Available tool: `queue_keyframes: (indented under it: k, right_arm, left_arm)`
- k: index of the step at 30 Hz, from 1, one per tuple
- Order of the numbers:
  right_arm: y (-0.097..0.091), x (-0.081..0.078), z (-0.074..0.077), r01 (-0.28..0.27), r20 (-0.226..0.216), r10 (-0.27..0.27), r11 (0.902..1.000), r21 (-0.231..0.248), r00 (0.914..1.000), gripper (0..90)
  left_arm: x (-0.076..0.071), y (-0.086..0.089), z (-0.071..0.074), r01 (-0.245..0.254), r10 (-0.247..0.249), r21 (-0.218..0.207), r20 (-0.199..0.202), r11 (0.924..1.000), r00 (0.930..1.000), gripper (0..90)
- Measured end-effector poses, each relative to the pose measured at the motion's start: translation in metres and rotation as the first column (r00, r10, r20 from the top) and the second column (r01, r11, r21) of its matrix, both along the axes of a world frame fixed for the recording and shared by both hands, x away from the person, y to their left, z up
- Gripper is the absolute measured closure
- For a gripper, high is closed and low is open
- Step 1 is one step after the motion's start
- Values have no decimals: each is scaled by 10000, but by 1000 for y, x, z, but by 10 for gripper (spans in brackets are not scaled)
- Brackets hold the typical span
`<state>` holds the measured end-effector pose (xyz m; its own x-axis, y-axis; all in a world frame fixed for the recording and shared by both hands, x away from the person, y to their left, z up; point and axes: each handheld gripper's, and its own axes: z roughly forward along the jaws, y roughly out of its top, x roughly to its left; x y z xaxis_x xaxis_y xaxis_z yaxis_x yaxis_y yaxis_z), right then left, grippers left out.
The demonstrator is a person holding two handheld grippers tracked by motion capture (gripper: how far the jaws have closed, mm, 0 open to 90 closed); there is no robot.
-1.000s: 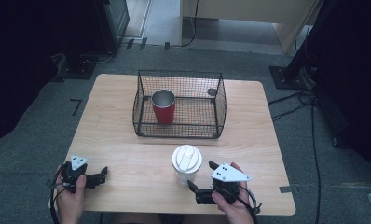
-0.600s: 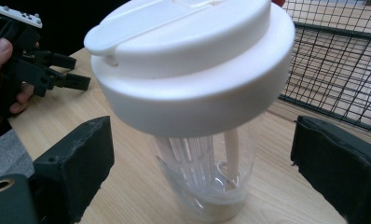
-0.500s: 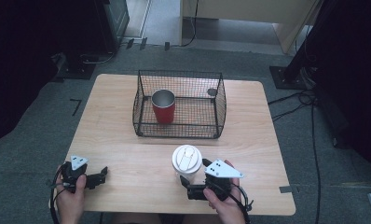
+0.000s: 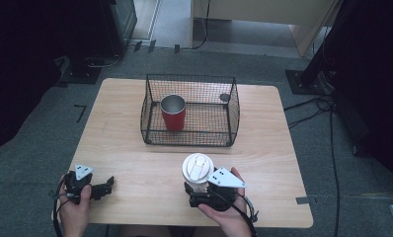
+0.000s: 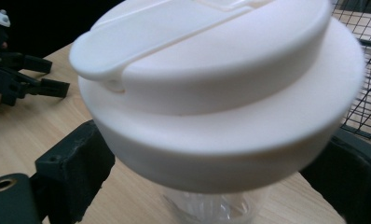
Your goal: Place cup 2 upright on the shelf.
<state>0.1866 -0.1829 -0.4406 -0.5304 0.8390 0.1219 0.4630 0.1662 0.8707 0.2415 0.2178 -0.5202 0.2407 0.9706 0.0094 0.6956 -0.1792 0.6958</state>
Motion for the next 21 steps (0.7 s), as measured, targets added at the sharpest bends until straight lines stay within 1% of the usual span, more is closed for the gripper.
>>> queue_keyframes:
  k: [1, 2, 3, 5, 7, 8, 9, 16, 19, 21]
  right_arm:
    - [0, 0, 0, 0, 0, 0, 10000, 0, 10000, 74]
    - [5, 1, -2, 209, 149, -208, 9997, -105, 9997, 74]
    - [6, 1, -3, 292, 198, -290, 9995, -138, 9994, 74]
    - [9, 1, -5, 502, 284, -499, 9987, -100, 9983, 85]
    - [10, 2, -5, 732, 351, -732, 9973, -1, 9967, 119]
    - [10, 2, -5, 732, 351, -732, 9973, -1, 9967, 119]
    - [10, 2, -6, 925, 461, -930, 9956, 126, 9946, 139]
    - [14, 2, -9, 1190, 655, -1196, 9928, 131, 9907, 140]
    - [16, 2, -10, 1214, 741, -1215, 9926, 67, 9898, 140]
    - [18, 2, -11, 1227, 884, -1219, 9924, -45, 9886, 155]
  left_arm:
    - [0, 0, 0, 0, 0, 0, 0, 10000, 10000, 21]
    - [0, 0, 0, -11, 11, -16, 10, 10000, 10000, 21]
    - [0, 0, 0, -11, 11, -16, 11, 10000, 10000, 21]
    - [0, 0, 0, -13, 13, -16, 11, 10000, 10000, 21]
    - [0, 0, 0, 2, -2, 1, -2, 10000, 10000, 21]
    - [0, 0, 0, 2, -2, 1, -2, 10000, 10000, 21]
    - [0, 0, 0, 2, -2, 1, -3, 10000, 10000, 21]
    - [0, 0, 0, 12, -12, 12, -12, 10000, 10000, 21]
    - [0, 0, 0, 14, -14, 15, -14, 10000, 10000, 21]
    - [0, 0, 0, 13, -13, 13, -12, 10000, 10000, 21]
